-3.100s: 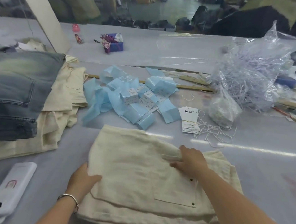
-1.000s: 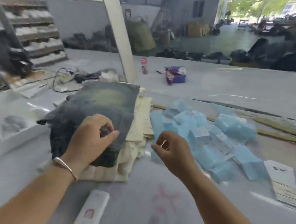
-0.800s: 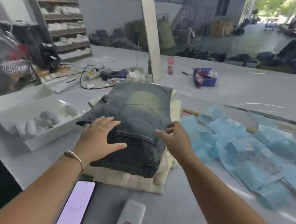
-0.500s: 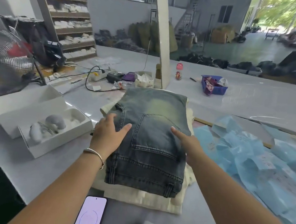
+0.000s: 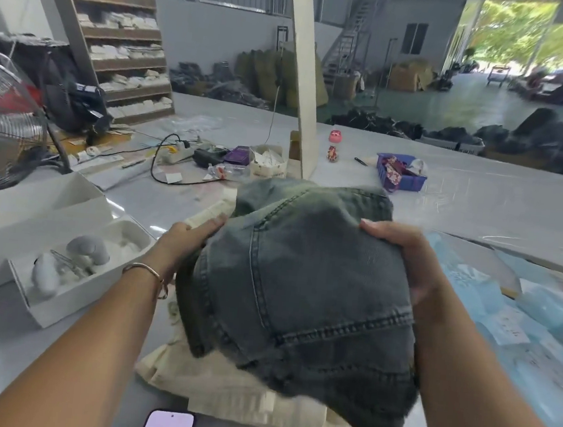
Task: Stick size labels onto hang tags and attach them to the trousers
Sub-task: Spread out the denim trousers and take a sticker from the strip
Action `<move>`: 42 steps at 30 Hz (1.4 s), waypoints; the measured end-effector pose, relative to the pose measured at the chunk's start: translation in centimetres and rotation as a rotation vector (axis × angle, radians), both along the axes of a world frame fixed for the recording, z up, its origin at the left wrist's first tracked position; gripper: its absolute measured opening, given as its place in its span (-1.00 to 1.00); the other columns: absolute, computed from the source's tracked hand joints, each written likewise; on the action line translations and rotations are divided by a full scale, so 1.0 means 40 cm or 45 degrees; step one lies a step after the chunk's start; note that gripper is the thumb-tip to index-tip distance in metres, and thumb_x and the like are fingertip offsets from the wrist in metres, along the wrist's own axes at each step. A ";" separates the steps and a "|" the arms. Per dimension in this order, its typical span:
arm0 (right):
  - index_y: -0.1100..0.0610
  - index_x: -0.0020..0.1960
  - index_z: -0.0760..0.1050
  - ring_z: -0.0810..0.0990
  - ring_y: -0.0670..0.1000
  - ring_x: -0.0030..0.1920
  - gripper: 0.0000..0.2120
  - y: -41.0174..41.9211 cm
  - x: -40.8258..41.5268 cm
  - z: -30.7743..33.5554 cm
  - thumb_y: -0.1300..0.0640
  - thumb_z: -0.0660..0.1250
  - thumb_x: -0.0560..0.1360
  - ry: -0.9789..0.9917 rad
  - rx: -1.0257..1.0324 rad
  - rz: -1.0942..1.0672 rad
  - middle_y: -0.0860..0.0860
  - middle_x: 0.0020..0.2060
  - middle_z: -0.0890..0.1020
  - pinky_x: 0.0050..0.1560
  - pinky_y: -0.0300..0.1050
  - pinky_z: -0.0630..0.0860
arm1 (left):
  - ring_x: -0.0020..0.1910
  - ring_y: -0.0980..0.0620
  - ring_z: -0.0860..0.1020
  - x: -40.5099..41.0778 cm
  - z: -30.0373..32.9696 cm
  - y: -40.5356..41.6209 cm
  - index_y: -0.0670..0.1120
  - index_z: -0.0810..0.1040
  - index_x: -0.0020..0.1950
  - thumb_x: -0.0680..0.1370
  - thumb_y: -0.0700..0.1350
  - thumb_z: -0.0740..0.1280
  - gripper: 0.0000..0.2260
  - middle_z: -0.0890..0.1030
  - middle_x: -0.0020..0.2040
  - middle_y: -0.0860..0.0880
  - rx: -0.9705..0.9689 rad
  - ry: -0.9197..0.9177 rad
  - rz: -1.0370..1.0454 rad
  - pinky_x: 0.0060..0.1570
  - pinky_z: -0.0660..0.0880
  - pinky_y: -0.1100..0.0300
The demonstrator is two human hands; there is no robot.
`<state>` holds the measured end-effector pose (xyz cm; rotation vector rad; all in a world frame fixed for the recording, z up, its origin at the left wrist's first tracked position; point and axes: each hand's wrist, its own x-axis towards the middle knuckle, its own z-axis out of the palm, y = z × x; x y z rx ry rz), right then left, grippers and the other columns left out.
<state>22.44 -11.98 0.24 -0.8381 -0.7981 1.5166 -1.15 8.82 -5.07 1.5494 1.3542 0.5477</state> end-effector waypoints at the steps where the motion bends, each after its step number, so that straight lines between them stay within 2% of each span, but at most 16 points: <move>1: 0.25 0.05 0.65 0.69 0.13 -0.04 -0.67 -0.010 -0.001 -0.018 0.17 0.49 0.30 -0.027 -0.045 -0.002 0.15 -0.05 0.70 -0.03 -0.02 0.61 | -0.09 -0.03 0.60 0.002 -0.012 0.004 -0.13 0.60 0.03 0.34 0.40 0.38 -0.39 0.65 -0.01 -0.10 0.058 -0.032 0.028 -0.20 0.45 0.17; 4: 0.27 0.04 0.63 0.69 0.15 -0.10 -0.72 -0.042 -0.019 -0.085 0.30 0.42 0.33 -0.195 -0.272 -0.084 0.21 -0.05 0.68 -0.13 -0.02 0.63 | -0.01 -0.11 0.59 0.020 -0.035 -0.011 -0.08 0.58 -0.12 0.43 0.23 0.43 -0.64 0.64 -0.09 -0.08 0.209 0.043 0.052 -0.16 0.45 0.15; 8: 0.26 -0.02 0.66 0.69 0.18 -0.12 -0.66 -0.121 -0.018 -0.125 0.43 0.39 0.22 -0.271 -0.330 -0.216 0.24 -0.05 0.68 -0.21 -0.06 0.62 | 0.34 -0.28 0.33 0.046 -0.036 -0.073 -0.12 0.42 0.37 0.40 0.37 0.35 -0.27 0.45 0.30 -0.23 0.507 0.576 0.115 0.29 0.37 -0.10; 12: 0.28 -0.04 0.66 0.68 0.20 -0.12 -0.61 -0.215 0.023 -0.098 0.42 0.36 0.15 -0.319 -0.255 -0.249 0.26 -0.07 0.67 -0.21 -0.06 0.61 | 0.41 -0.22 0.20 0.063 0.000 -0.184 -0.08 0.29 0.46 0.35 0.33 0.42 -0.17 0.28 0.42 -0.19 0.843 0.410 0.014 0.37 0.28 -0.10; 16: 0.18 -0.04 0.67 0.69 0.20 -0.07 -0.58 -0.316 0.045 -0.050 0.45 0.35 0.15 -0.623 -0.330 -0.076 0.23 -0.04 0.68 -0.18 -0.04 0.62 | 0.51 -0.05 0.05 0.113 0.069 -0.325 0.16 0.00 0.55 0.35 0.25 0.48 -0.07 0.08 0.54 0.02 1.212 0.302 -0.463 0.49 0.12 -0.05; 19: 0.00 -0.05 0.68 0.70 0.14 -0.07 -0.55 -0.411 0.064 -0.002 0.46 0.40 0.23 -0.917 -0.407 0.004 0.13 -0.05 0.71 -0.18 -0.03 0.63 | 0.55 0.02 -0.01 0.199 0.116 -0.444 0.30 -0.16 0.53 0.38 -0.02 0.43 -0.06 0.04 0.57 0.10 1.343 0.256 -0.939 0.52 0.07 -0.12; 22: -0.06 -0.09 0.66 0.70 0.11 -0.09 -0.54 -0.539 0.099 0.044 0.49 0.33 0.34 -1.174 -0.454 -0.131 0.04 -0.12 0.72 -0.10 0.09 0.65 | 0.56 0.12 -0.14 0.310 0.117 -0.563 0.33 -0.23 0.51 0.40 -0.16 0.37 -0.04 -0.05 0.59 0.16 1.461 0.452 -1.193 0.54 -0.15 0.00; 24: 0.01 -0.06 0.63 0.68 0.17 -0.07 -0.57 -0.637 0.134 0.067 0.49 0.29 0.33 -1.309 -0.450 -0.320 0.07 -0.15 0.71 -0.05 0.22 0.62 | 0.57 0.07 -0.12 0.374 0.095 -0.627 0.29 -0.20 0.53 0.42 -0.12 0.41 -0.05 -0.04 0.60 0.12 1.452 0.668 -1.222 0.55 -0.13 -0.04; 26: 0.06 -0.01 0.63 0.66 0.24 -0.03 -0.56 -0.751 0.184 0.073 0.50 0.28 0.31 -1.297 -0.476 -0.429 0.14 -0.09 0.70 -0.02 0.29 0.60 | 0.53 -0.02 0.11 0.420 0.070 -0.689 0.22 0.10 0.50 0.40 -0.11 0.43 -0.22 0.21 0.53 0.05 1.329 0.671 -1.201 0.51 0.04 -0.12; 28: 0.17 0.06 0.62 0.64 0.32 0.00 -0.56 -0.874 0.240 0.056 0.50 0.31 0.26 -1.178 -0.565 -0.427 0.25 -0.02 0.67 0.04 0.34 0.56 | 0.18 -0.05 0.47 0.457 0.037 -0.764 0.16 0.43 0.08 0.37 -0.18 0.37 -0.63 0.55 0.12 0.04 1.294 0.499 -1.141 0.32 0.29 -0.03; 29: 0.22 0.06 0.61 0.63 0.35 0.00 -0.55 -0.936 0.263 0.038 0.46 0.36 0.20 -1.138 -0.643 -0.396 0.30 -0.01 0.66 0.05 0.36 0.54 | -0.04 -0.03 0.50 0.475 0.012 -0.809 0.13 0.38 -0.13 0.36 -0.20 0.34 -0.74 0.56 -0.09 0.06 1.266 0.464 -1.118 0.15 0.36 0.04; 31: 0.33 0.06 0.58 0.62 0.38 0.01 -0.42 -1.063 0.320 -0.016 0.35 0.41 0.02 -1.124 -0.845 -0.351 0.36 0.00 0.63 0.06 0.36 0.54 | -0.20 -0.02 0.46 0.517 -0.063 -0.914 0.08 0.28 -0.26 0.36 -0.20 0.29 -0.78 0.50 -0.26 0.08 1.119 0.484 -1.171 -0.13 0.33 0.13; 33: 0.31 -0.05 0.62 0.65 0.31 -0.07 -0.45 -1.182 0.381 -0.087 0.27 0.41 -0.06 -1.092 -0.990 -0.309 0.32 -0.08 0.66 -0.05 0.15 0.62 | -0.16 -0.01 0.46 0.560 -0.148 -1.021 0.05 0.34 -0.20 0.38 -0.17 0.27 -0.85 0.50 -0.20 0.07 1.015 0.517 -1.226 -0.20 0.29 0.16; 36: 0.14 -0.33 0.60 0.57 0.05 -0.18 -0.82 -1.327 0.458 -0.195 0.16 0.47 0.07 -1.391 -1.228 -0.305 0.04 -0.22 0.61 -0.29 -0.23 0.45 | 0.15 -0.07 0.49 0.599 -0.283 -1.131 0.05 0.52 0.09 0.44 -0.09 0.28 -0.77 0.58 0.13 0.00 0.946 0.709 -1.245 0.10 0.41 0.12; 40: 0.15 -0.16 0.59 0.57 0.05 -0.11 -0.85 -1.439 0.534 -0.337 0.20 0.44 0.27 -1.834 -1.340 -0.294 0.07 -0.15 0.63 -0.31 -0.24 0.43 | 0.41 -0.02 0.35 0.560 -0.415 -1.214 0.10 0.40 0.43 0.56 0.09 0.25 -0.57 0.46 0.40 0.03 0.609 0.884 -1.168 0.40 0.28 0.08; 42: 0.14 -0.16 0.53 0.55 0.04 -0.17 -0.86 -1.473 0.548 -0.365 0.18 0.38 0.28 -1.887 -1.400 -0.303 0.07 -0.18 0.59 -0.40 -0.27 0.35 | 0.43 0.04 0.31 0.534 -0.437 -1.234 0.11 0.41 0.43 0.57 0.18 0.23 -0.56 0.43 0.41 0.08 0.777 0.874 -1.006 0.45 0.16 0.06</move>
